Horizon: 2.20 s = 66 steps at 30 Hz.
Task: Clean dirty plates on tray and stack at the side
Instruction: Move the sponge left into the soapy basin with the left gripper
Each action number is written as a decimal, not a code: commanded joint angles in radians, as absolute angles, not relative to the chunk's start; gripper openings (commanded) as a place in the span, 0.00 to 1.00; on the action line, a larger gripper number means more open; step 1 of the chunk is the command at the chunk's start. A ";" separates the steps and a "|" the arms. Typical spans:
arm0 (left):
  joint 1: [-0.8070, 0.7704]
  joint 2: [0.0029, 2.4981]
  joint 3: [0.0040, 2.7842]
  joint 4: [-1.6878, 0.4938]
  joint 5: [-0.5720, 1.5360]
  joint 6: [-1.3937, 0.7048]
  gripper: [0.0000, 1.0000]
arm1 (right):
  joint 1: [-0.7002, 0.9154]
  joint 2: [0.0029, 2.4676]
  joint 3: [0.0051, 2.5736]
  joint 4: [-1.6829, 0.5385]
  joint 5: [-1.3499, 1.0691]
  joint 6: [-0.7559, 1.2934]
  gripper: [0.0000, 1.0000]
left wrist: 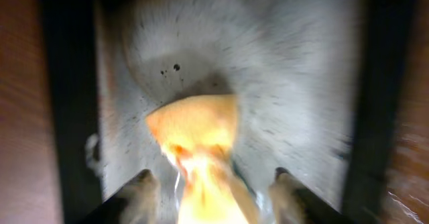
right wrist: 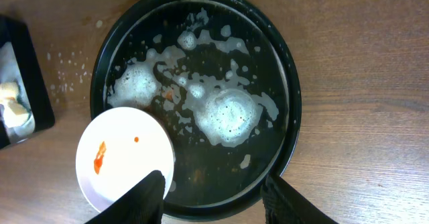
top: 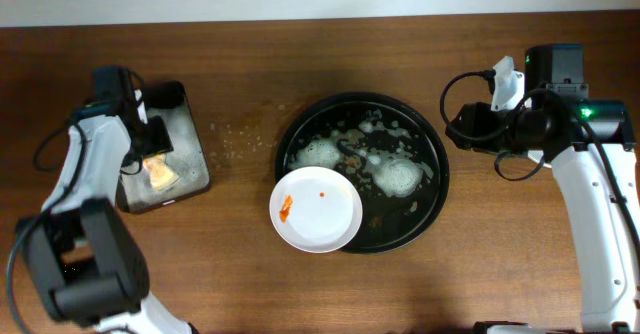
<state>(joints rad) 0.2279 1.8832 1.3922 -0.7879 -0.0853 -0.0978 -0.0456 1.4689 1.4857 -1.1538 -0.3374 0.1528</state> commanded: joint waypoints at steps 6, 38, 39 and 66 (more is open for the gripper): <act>0.221 1.835 1.243 -0.765 -0.137 -0.243 0.62 | -0.039 1.461 1.487 -1.157 -0.325 0.146 0.49; 0.223 1.755 1.010 -0.416 -0.101 -0.238 0.62 | -0.039 1.461 1.487 -1.164 -0.326 0.146 0.49; 0.223 1.724 1.010 -0.420 -0.103 -0.238 0.62 | -0.039 1.461 1.487 -1.164 -0.325 0.146 0.49; 0.223 1.470 1.014 -0.459 0.017 -0.050 0.00 | -0.037 1.480 1.455 -1.205 -0.329 0.146 0.49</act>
<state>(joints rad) 0.2199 1.5837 1.0103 -0.4461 -0.0246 -0.1101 -0.0456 1.4689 1.4807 -1.1892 -0.3374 0.1535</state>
